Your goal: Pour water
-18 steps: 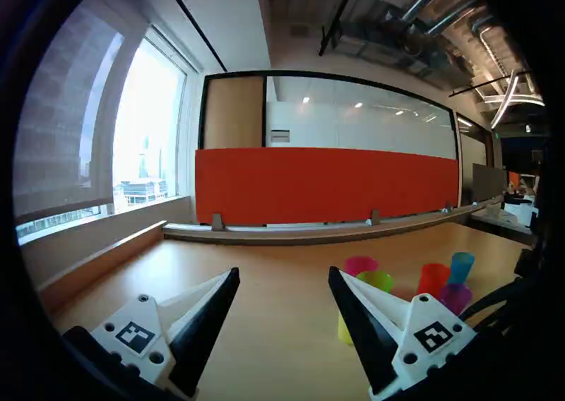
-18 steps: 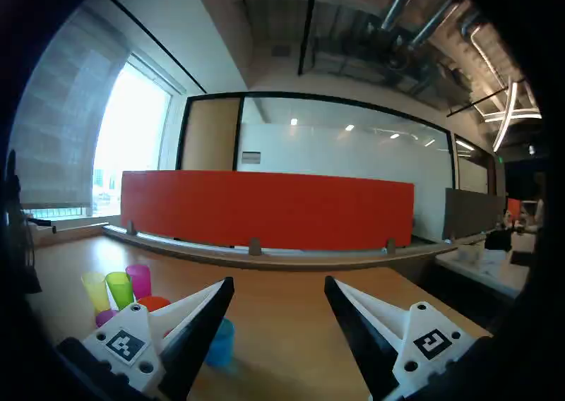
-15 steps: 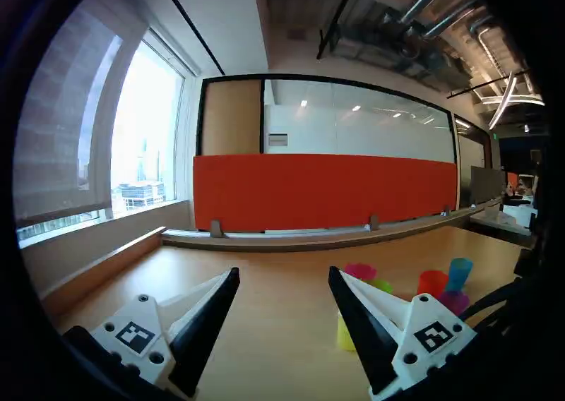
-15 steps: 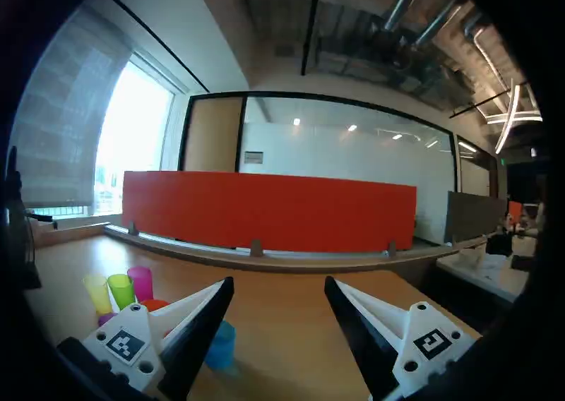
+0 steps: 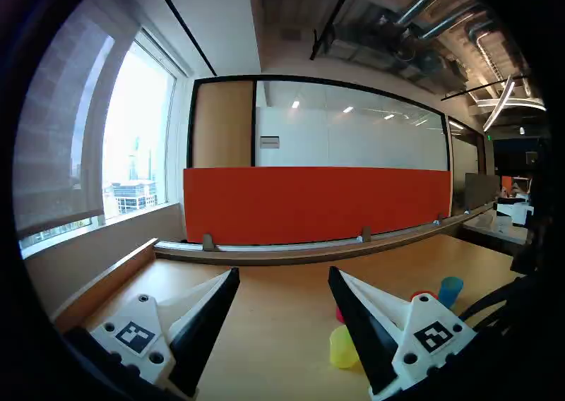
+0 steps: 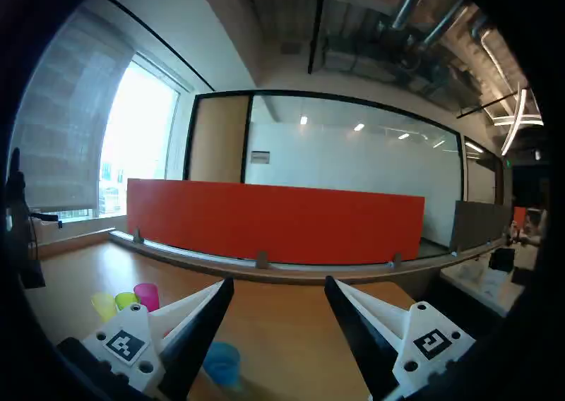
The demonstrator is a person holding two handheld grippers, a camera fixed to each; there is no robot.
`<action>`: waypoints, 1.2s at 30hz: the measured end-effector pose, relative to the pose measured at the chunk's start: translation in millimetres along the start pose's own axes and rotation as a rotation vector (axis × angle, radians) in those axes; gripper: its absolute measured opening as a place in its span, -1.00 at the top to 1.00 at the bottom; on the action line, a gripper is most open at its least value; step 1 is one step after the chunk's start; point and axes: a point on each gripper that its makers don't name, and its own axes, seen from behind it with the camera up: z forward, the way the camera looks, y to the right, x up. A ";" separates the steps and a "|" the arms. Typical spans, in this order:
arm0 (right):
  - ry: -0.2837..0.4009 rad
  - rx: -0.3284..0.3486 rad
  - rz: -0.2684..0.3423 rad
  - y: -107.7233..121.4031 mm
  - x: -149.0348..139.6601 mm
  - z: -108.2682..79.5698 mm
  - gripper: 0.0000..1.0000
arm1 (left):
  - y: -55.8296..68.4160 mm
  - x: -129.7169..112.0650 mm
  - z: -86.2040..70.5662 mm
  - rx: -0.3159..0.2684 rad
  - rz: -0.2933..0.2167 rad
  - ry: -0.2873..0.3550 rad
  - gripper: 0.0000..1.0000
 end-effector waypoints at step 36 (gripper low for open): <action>-0.066 0.269 -0.203 -29.4 35.7 18.4 -1.00 | 43.2 44.1 30.1 -0.288 0.153 -0.052 -0.87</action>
